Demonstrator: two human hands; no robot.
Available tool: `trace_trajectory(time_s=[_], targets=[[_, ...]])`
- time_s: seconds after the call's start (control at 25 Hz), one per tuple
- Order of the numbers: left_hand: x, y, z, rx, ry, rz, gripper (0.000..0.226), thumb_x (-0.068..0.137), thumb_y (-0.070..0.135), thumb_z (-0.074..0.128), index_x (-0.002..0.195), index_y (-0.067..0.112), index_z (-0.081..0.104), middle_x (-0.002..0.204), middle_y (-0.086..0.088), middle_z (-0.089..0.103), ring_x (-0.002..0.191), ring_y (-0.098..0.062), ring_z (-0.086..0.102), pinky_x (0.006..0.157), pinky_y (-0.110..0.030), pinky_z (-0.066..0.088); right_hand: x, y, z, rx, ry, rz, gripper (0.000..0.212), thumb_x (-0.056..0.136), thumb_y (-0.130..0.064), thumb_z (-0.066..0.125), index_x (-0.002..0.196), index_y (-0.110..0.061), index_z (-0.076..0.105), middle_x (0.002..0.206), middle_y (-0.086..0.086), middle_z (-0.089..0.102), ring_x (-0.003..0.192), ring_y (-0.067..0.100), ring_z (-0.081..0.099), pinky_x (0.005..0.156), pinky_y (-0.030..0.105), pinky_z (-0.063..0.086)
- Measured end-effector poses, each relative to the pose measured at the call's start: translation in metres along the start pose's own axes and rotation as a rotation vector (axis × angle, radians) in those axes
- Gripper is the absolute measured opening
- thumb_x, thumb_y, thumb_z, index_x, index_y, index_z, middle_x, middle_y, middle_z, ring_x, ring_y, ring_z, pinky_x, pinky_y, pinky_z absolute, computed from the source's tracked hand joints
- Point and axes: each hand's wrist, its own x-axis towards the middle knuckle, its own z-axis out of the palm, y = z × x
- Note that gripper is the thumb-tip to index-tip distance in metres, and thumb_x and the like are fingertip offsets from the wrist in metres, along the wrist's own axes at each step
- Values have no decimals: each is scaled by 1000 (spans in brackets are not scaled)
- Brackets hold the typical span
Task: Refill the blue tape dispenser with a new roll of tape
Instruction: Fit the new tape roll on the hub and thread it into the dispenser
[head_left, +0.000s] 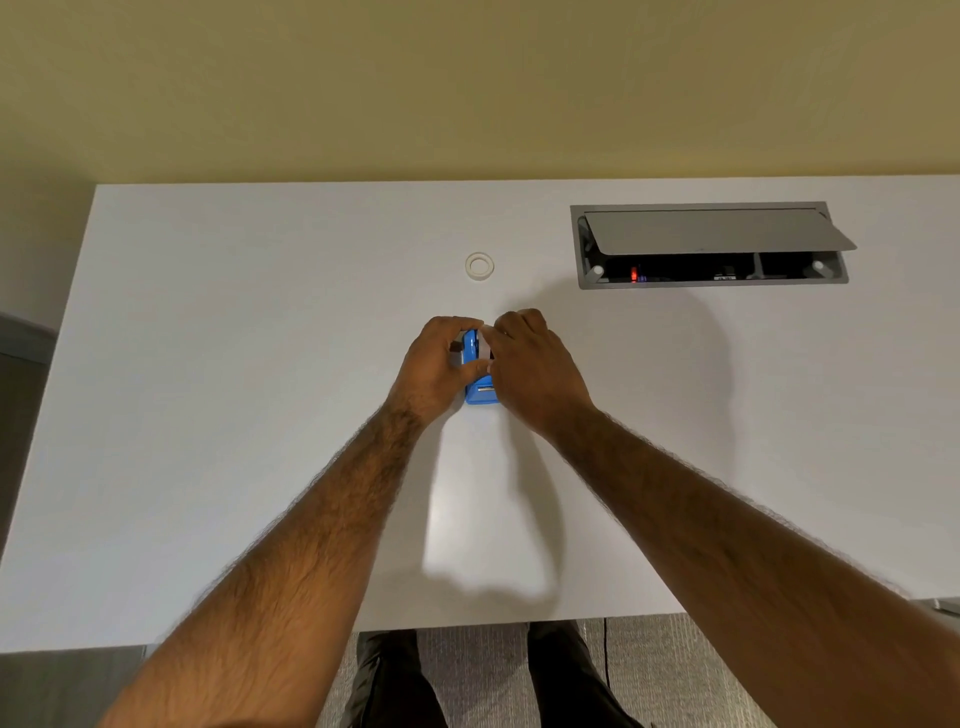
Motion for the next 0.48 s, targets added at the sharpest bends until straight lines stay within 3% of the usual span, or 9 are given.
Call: trace_trajectory(time_s=[0.12,0.48], targets=[[0,-1,-2,-8,-10,16,44,78,23,81,116,31,62,109,15,57,105,-12,58,93,-25,49,-7,2,7,-11,42,-41,28,84,-13,61,111,-8,59,109,8,61,105,26,53,81,37,53],[5,1,1,62,-10,5,42,77,11,80,113,19,60,113,0,60,99,-14,56,90,-28,52,-1,-4,2,-36,-16,15,31,85,-17,63,114,-10,57,113,8,60,110,25,51,85,38,52]])
